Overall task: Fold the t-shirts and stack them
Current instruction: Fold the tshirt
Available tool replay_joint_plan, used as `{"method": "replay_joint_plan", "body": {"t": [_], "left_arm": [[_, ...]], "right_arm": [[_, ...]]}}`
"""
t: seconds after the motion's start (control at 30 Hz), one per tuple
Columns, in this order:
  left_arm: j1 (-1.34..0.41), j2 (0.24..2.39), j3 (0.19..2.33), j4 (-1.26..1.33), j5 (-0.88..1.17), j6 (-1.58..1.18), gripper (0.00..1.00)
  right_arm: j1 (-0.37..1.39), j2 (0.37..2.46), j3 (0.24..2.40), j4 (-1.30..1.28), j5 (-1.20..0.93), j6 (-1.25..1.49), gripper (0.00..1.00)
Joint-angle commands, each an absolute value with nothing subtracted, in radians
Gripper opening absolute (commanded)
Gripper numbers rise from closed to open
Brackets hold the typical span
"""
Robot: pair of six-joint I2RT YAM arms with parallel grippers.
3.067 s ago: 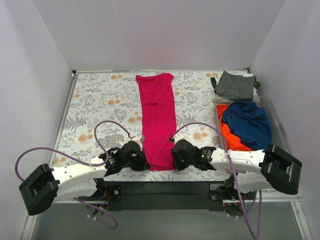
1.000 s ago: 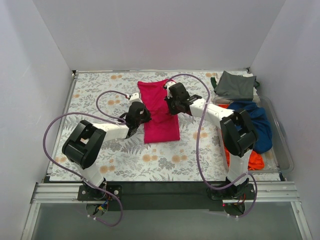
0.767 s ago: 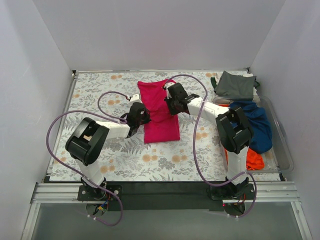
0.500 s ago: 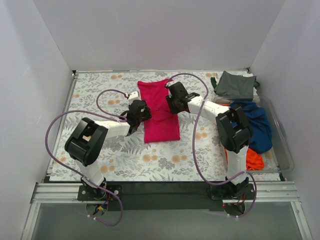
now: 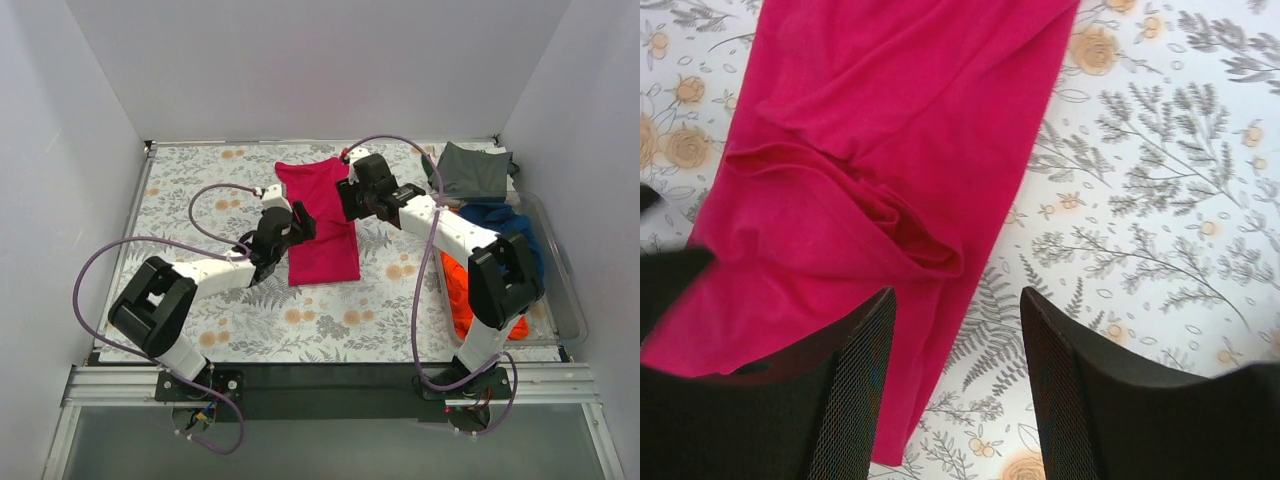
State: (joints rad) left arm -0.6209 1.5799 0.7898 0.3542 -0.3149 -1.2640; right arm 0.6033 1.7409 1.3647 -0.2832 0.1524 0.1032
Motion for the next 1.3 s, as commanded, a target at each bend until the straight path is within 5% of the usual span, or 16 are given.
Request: {"method": "replay_joint_plan", "body": {"t": [0.0,0.87,1.03,1.27], "left_arm": [[-0.672,1.552,0.715,0.457,-0.177,-1.293,0.51],[-0.764,1.744,0.584,0.568,-0.17,-1.374,0.51],[-0.764,1.741,0.561,0.561,-0.175,-1.382,0.51],[-0.765,1.714,0.508,0.566,-0.179,-1.396,0.51]], "right_arm": [[0.603,1.788,1.371,-0.227,0.046,0.078,0.48],[0.571,2.057,1.545,-0.201,-0.278,0.003,0.44],[0.571,2.071,1.551,-0.201,-0.33,-0.031,0.21],[0.571,2.074,1.577,-0.202,-0.324,-0.037,0.02]]}}
